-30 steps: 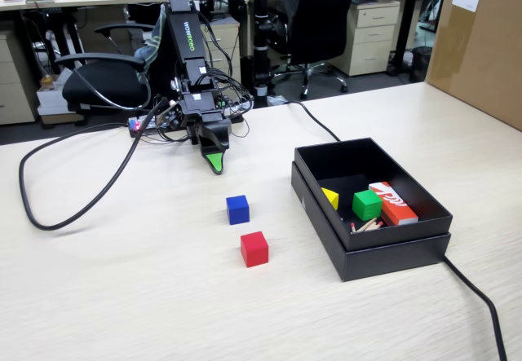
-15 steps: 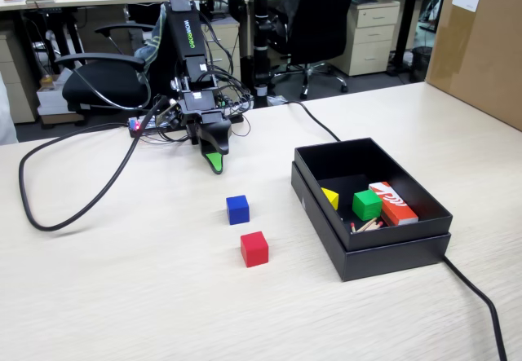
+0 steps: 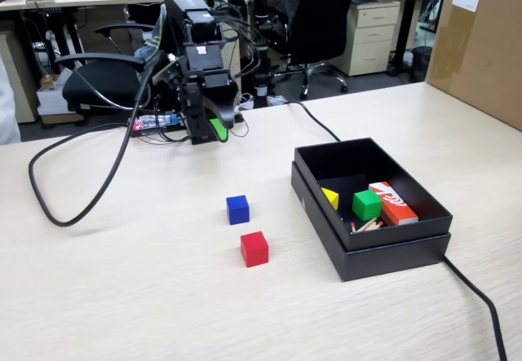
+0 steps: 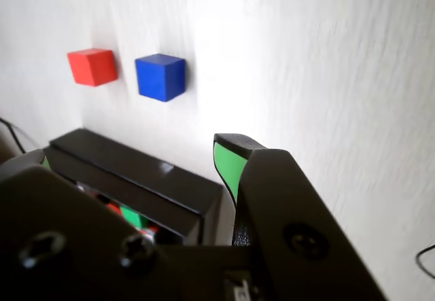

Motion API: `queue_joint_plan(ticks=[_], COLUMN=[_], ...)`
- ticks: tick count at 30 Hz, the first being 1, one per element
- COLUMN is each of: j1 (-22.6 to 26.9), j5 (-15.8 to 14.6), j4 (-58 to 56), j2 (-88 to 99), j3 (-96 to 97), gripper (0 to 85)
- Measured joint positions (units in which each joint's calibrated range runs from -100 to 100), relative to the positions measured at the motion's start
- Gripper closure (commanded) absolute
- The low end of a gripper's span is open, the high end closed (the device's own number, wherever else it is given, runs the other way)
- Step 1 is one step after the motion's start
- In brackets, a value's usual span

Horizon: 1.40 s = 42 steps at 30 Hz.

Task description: Put the red cube on top of the blue cube

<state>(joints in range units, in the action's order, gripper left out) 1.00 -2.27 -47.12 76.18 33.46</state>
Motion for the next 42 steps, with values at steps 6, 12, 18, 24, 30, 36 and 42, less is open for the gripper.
queue_joint_plan(ticks=[6, 12, 18, 24, 30, 36, 42], j1=[-0.68, -1.27, -1.56, -1.56, -1.66, -1.61, -1.37], j5=[-0.49, -0.49, -0.54, -0.54, -0.54, -0.54, -0.49], j4=[-6.19, -7.05, -7.05, -7.12, -7.12, -7.12, -7.12], j2=[-17.73, -40.13, -65.63, -80.39, -90.10, -96.57, -99.29], j3=[-15.61, -34.41, -52.49, -58.69, -63.44, -66.18, -66.54], gripper=[38.2, 38.3, 38.3, 38.2, 38.2, 38.2, 38.3])
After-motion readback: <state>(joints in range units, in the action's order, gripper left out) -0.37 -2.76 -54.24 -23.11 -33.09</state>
